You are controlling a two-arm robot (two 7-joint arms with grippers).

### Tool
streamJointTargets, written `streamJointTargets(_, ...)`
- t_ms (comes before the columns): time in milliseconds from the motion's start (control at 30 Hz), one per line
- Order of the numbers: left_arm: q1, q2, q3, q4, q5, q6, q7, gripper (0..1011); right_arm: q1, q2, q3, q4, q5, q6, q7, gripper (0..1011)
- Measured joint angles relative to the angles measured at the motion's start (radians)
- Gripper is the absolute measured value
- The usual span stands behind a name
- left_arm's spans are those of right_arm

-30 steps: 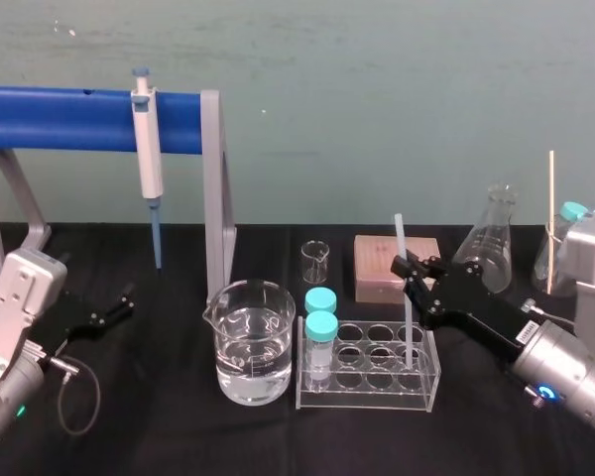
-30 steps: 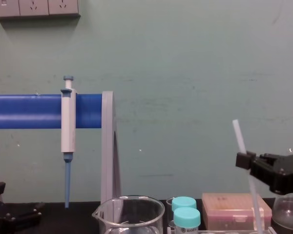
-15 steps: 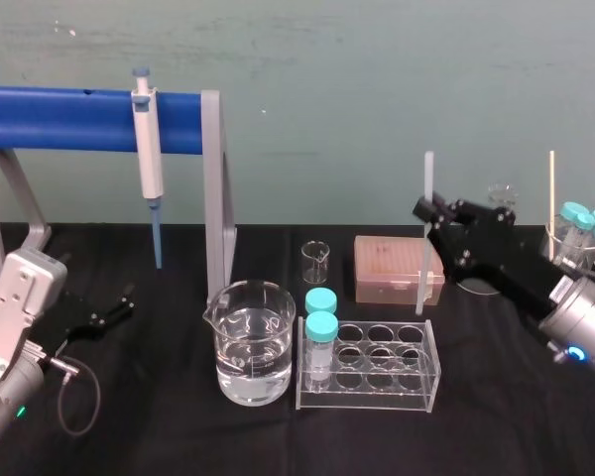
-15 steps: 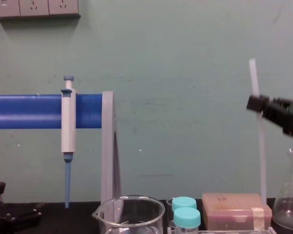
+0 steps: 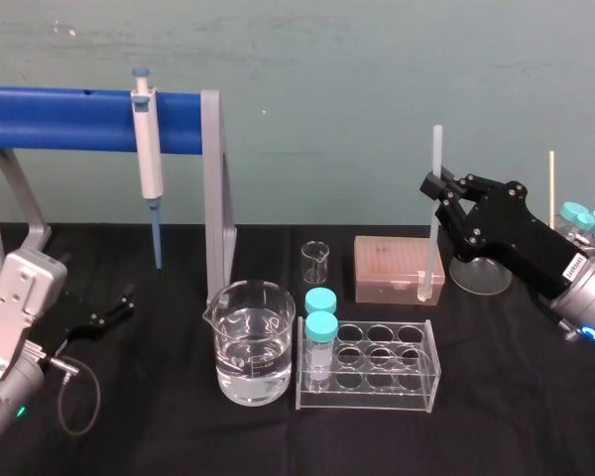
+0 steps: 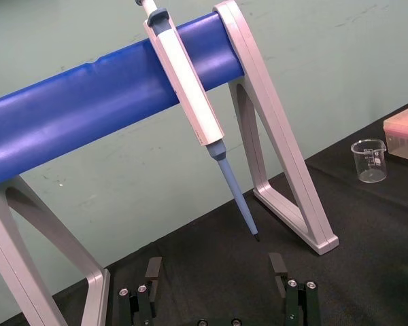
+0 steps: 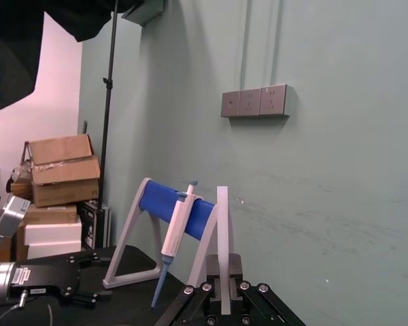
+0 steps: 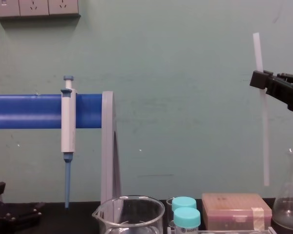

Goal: Pick up the stirring rod with one hand, then place it down.

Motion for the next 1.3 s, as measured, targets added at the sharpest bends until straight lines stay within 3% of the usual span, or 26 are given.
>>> streamJointTargets(1300, 0.0, 0.0, 0.0, 0.0, 0.0, 0.0, 0.0, 1000, 0.003, -0.002, -0.003, 0.014, -0.008, 0.0, -0.006, 64)
